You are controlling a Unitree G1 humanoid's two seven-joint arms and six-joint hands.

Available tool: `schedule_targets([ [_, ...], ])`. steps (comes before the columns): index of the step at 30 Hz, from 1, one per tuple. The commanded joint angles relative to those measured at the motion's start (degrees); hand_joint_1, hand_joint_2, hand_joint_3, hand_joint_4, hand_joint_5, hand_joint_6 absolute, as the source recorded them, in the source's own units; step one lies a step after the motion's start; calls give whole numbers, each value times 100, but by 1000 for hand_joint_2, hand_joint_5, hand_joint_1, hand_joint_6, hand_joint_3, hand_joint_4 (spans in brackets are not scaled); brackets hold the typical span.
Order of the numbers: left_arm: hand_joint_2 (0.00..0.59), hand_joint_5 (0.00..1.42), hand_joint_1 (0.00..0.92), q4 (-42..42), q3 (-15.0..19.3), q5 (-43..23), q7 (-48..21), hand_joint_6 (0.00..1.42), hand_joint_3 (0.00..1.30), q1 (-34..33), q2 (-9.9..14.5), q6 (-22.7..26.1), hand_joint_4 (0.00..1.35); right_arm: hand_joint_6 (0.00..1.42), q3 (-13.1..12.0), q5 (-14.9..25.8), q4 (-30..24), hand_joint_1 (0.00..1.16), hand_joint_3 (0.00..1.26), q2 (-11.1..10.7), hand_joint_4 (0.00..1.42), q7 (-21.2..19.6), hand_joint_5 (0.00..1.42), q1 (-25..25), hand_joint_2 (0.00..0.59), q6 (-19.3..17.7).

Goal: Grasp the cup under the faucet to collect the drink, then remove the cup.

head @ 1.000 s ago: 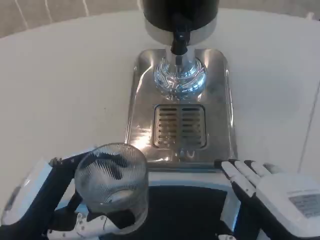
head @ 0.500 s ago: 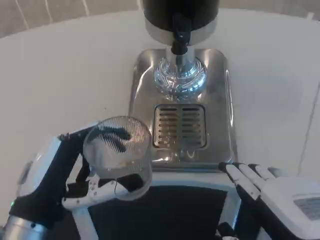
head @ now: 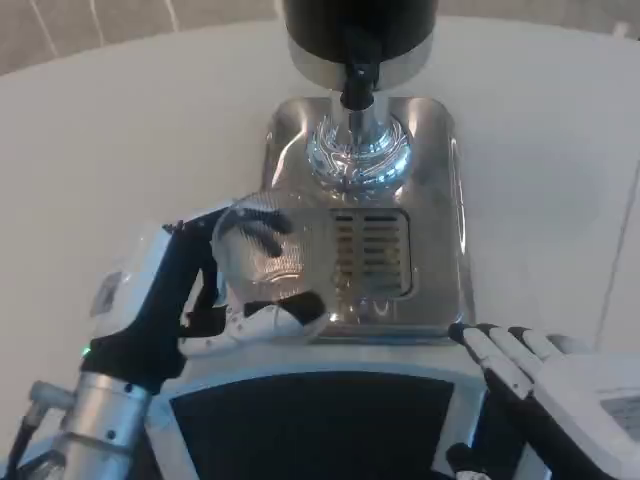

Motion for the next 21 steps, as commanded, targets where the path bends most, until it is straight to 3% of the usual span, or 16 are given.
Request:
schedule_targets([
  [1, 48, 1402, 510, 437, -229, 146, 365, 1115, 1052, -377, -64, -29, 1233, 0, -157, 123, -85, 276, 0, 65, 0, 119, 0, 47, 486, -133],
  [12, 46, 1402, 514, 1972, -732, 413, 1003, 1115, 1052, -1455, -142, 49, 1233, 0, -603, 402, -85, 257, 0, 162, 0, 284, 0, 114, 491, -376],
  [21, 44, 1402, 518, 3047, -1009, 474, 1450, 1115, 1052, -2116, -173, 68, 1233, 0, -688, 435, -85, 248, 0, 167, 0, 500, 0, -70, 492, -295],
])
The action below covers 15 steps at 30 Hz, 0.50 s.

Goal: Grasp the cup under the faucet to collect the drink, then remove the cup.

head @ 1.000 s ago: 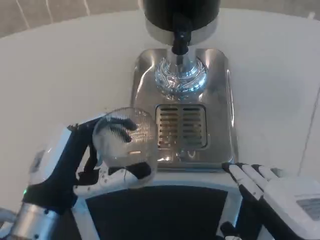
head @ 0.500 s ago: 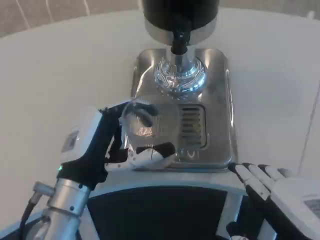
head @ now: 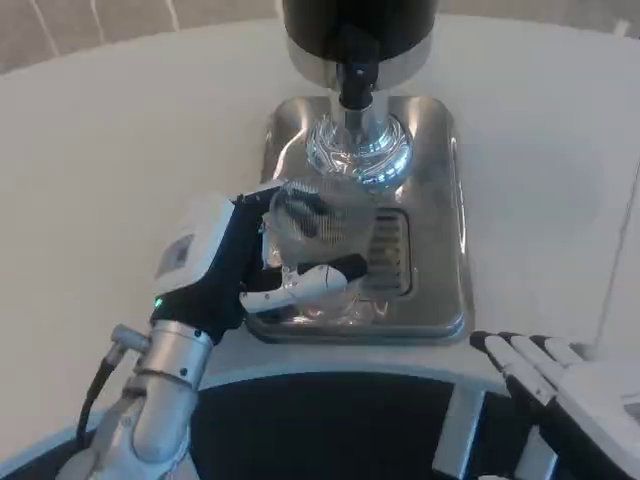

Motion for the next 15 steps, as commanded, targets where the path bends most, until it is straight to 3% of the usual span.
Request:
schedule_targets([
  [1, 43, 1402, 519, 370, -120, -21, 293, 1115, 1052, -265, -34, -28, 1233, 0, -21, 37, -83, 247, 0, 39, 0, 146, 0, -48, 492, 34],
  [9, 34, 1388, 515, 944, -222, -61, 530, 1113, 1018, -717, -133, 42, 1181, 0, 73, -20, -83, 242, 0, 5, 0, 234, 0, -79, 492, 182],
  [15, 1, 1192, 468, 1163, -286, -125, 523, 1022, 839, -918, -174, 26, 995, 0, 81, -11, -83, 239, 0, -31, 0, 229, 0, -78, 492, 238],
])
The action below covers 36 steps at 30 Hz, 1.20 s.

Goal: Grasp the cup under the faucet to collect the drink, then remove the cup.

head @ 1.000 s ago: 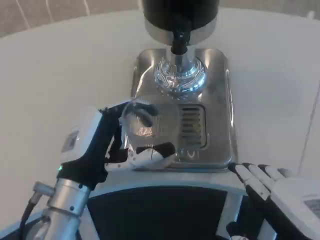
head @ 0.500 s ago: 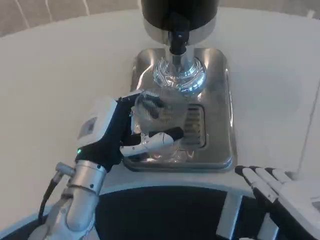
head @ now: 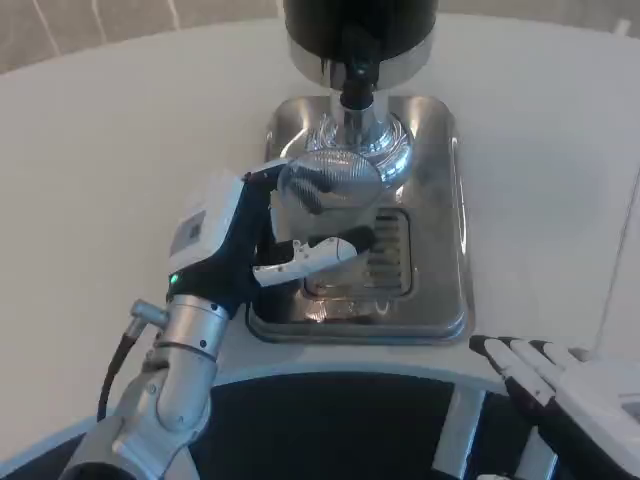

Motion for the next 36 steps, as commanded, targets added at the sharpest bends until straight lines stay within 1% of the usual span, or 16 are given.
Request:
schedule_targets([
  [1, 0, 1171, 455, 165, -59, -103, 79, 1012, 811, -161, -24, -28, 980, 0, 17, 12, -83, 239, 0, -10, 0, 30, 0, 40, 492, 26],
  [2, 1, 1131, 444, 186, -70, -105, 77, 983, 784, -180, -24, -32, 931, 0, 16, 14, -83, 239, 0, -9, 0, 27, 0, 45, 492, 24],
  [3, 7, 1060, 426, 206, -82, -104, 76, 945, 739, -198, -21, -34, 845, 0, 16, 16, -83, 238, 0, -4, 0, 25, 0, 51, 492, 21],
  [4, 23, 975, 392, 220, -96, -95, 76, 898, 676, -214, -17, -23, 747, 0, 23, 9, -83, 238, 0, 6, 0, 24, 0, 56, 492, 12],
  [5, 40, 857, 340, 230, -109, -84, 73, 838, 583, -228, -10, -14, 613, 0, 31, 0, -83, 238, 0, 16, 0, 26, 0, 61, 492, 7],
  [6, 39, 778, 299, 236, -128, -60, 87, 802, 530, -238, 0, 0, 546, 0, 36, -6, -83, 237, 0, 23, 0, 28, 0, 63, 492, 4],
  [9, 36, 592, 249, 250, -167, -11, 121, 660, 422, -258, 29, 64, 390, 0, 91, -60, -83, 238, 0, 27, 0, 50, 0, 38, 491, 40],
  [10, 36, 512, 236, 257, -174, -10, 112, 587, 376, -265, 39, 86, 325, 0, 114, -82, -83, 239, 0, 26, 0, 62, 0, 20, 490, 60],
  [13, 36, 413, 215, 258, -200, 4, 105, 484, 263, -283, 72, 139, 217, 0, 163, -127, -83, 243, 0, 15, 0, 91, 0, -26, 487, 109],
  [19, 27, 261, 178, 172, -263, 24, 167, 352, 103, -299, 145, 168, 58, 0, 271, -207, -83, 248, 0, -47, 0, 146, 0, -112, 485, 235],
  [23, 23, 197, 167, 119, -300, 38, 198, 302, 63, -309, 165, 229, 3, 0, 326, -235, -83, 250, 0, -77, 0, 160, 0, -142, 485, 299],
  [28, 23, 158, 154, 18, -283, -32, 139, 257, 9, -265, 218, 196, 0, 0, 383, -259, -83, 253, 0, -89, 0, 136, 0, -160, 485, 354],
  [34, 24, 162, 148, -106, -163, -244, 50, 254, 1, -121, 324, -32, 0, 0, 458, -286, -82, 255, 0, -93, 0, 98, 0, -153, 484, 406],
  [36, 23, 164, 144, -191, -152, -292, 19, 254, 0, -50, 405, -117, 0, 0, 500, -296, -59, 255, 0, -96, 0, 72, 0, -160, 484, 424],
])
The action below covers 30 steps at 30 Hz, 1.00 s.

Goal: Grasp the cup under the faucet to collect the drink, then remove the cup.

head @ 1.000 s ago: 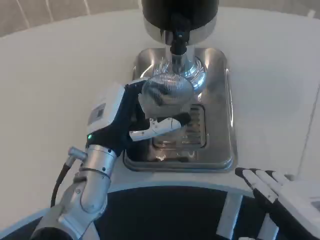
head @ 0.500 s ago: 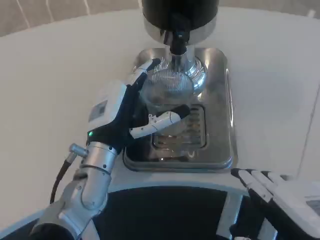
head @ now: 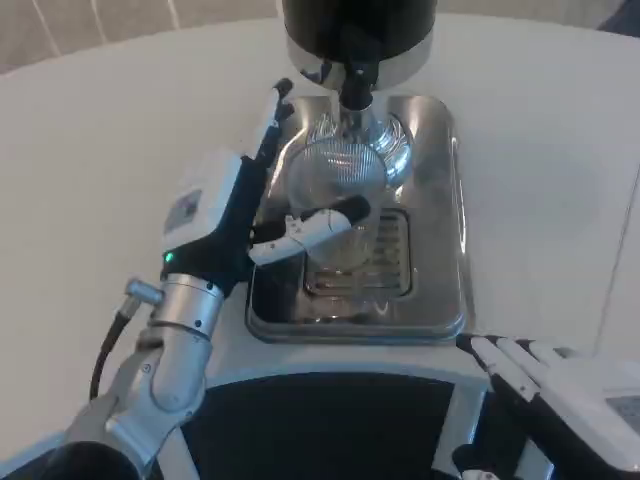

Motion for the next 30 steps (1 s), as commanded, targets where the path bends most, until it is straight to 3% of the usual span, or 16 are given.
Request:
schedule_targets([
  [1, 23, 165, 143, -185, 75, -137, -93, 254, 0, 208, 217, -213, 0, 0, 88, -27, -45, 255, 0, -37, 0, -56, 0, 24, 484, 62],
  [11, 23, 193, 122, -601, 286, -346, -316, 268, 12, 632, 565, -508, 0, 0, 182, -6, 34, 256, 0, -73, 0, -174, 0, -68, 484, 196],
  [17, 29, 214, 112, -966, 583, -578, -472, 272, 37, 1012, 899, -558, 9, 0, 70, 123, -7, 257, 0, -127, 0, -252, 0, -282, 484, 390],
  [24, 29, 229, 112, -1508, 852, -723, -738, 274, 45, 1489, 1220, -545, 72, 0, -203, 452, -43, 256, 0, -130, 0, -238, 0, -827, 476, 1004],
  [30, 40, 269, 86, -2255, 1067, -734, -937, 274, 69, 2169, 1561, -776, 142, 0, -608, 1064, 76, 183, 0, -160, 0, -174, 0, -1587, 481, 2088],
])
